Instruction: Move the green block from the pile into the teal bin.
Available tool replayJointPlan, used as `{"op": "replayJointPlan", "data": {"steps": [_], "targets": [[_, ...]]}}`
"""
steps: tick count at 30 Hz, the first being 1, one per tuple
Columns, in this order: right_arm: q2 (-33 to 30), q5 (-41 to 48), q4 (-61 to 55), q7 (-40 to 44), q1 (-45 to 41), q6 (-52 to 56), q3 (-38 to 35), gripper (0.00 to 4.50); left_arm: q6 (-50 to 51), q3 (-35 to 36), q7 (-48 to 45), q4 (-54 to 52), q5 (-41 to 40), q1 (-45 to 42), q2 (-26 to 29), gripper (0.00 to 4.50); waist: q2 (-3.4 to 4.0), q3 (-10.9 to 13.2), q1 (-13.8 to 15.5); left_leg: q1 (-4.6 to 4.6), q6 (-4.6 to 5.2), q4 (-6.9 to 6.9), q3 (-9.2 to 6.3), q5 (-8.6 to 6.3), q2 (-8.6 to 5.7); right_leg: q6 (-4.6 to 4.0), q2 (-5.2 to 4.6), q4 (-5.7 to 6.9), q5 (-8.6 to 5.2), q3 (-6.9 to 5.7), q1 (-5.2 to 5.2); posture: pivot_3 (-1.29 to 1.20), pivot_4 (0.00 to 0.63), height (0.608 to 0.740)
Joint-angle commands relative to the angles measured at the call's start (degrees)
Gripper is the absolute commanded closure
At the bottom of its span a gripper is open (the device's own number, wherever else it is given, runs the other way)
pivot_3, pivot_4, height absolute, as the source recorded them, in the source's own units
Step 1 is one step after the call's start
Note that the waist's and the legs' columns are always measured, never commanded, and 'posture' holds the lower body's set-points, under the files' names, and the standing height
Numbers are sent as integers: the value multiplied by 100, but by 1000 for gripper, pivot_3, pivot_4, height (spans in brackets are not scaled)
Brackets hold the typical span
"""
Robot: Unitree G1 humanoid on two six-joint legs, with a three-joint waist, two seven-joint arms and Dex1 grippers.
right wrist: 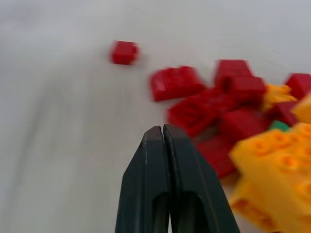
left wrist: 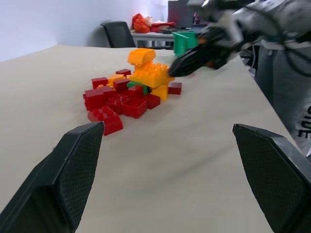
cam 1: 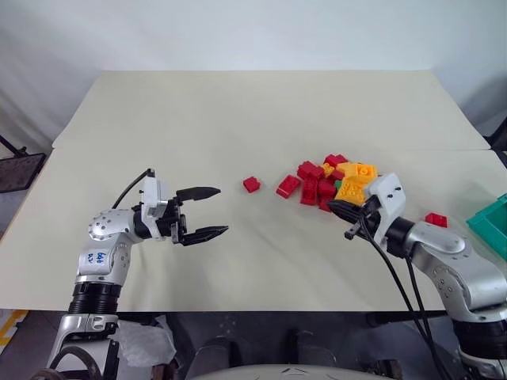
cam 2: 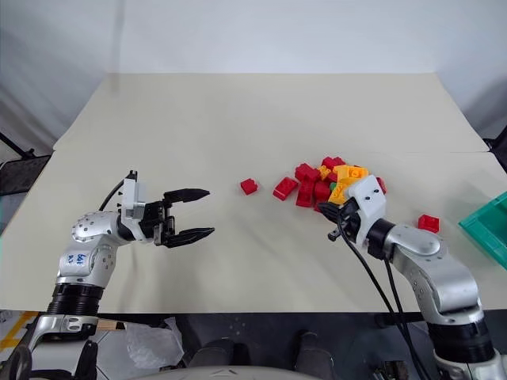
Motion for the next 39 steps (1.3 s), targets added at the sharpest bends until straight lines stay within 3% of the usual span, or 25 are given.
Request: {"op": "replayJointPlan", "data": {"steps": [1,9,16,19,22,27,31,39], "targets": [[110,-433,816,149,-421,-652,102,4467,-129,-5,-91,-58,-66,-114,-54,0,0,0,-16,0,0,0,11,0,-2,0,0,-1,0,0,0,0,150,740],[280,-1212,2716,-22,-1253,-1716,16,4467,-128,25,-63,-77,-66,-136,-70,0,0,0,-67,0,-1,0,38,1,5,0,2,1,0,0,0,0,150,740],[294,-1405,3384,-133,-1526,-2252,-243,4467,-101,22,-4,-156,-85,-41,-95,0,0,0,-148,1,-4,0,37,2,9,0,3,2,0,-1,0,0,150,740],[293,-1476,3432,-190,-1565,-2319,-274,4467,-97,2,21,-127,-77,-66,-123,0,0,0,-149,2,-6,0,38,4,11,0,4,3,0,0,0,0,150,740],[318,-1273,2768,-126,-1515,-2204,-387,4467,-124,-6,38,-58,-70,-116,-170,0,0,0,-150,3,-8,0,37,4,13,0,5,4,0,1,0,0,150,740],[226,-887,1585,115,-1388,-837,-183,4467,-141,-1,69,-24,-53,-132,-226,0,1,1,-141,3,-8,0,30,4,18,0,7,5,0,3,-2,0,150,740],[-386,-914,1465,755,-1708,661,470,3598,-145,-12,78,-49,-58,-93,-267,0,1,1,-117,1,-6,5,25,3,16,0,5,4,0,6,-2,0,150,740],[-983,-1154,1948,1343,-2531,898,795,881,-200,2,68,-13,-51,-67,-312,0,3,2,-141,0,-4,5,22,0,18,0,4,5,0,7,-11,0,150,740]]}}
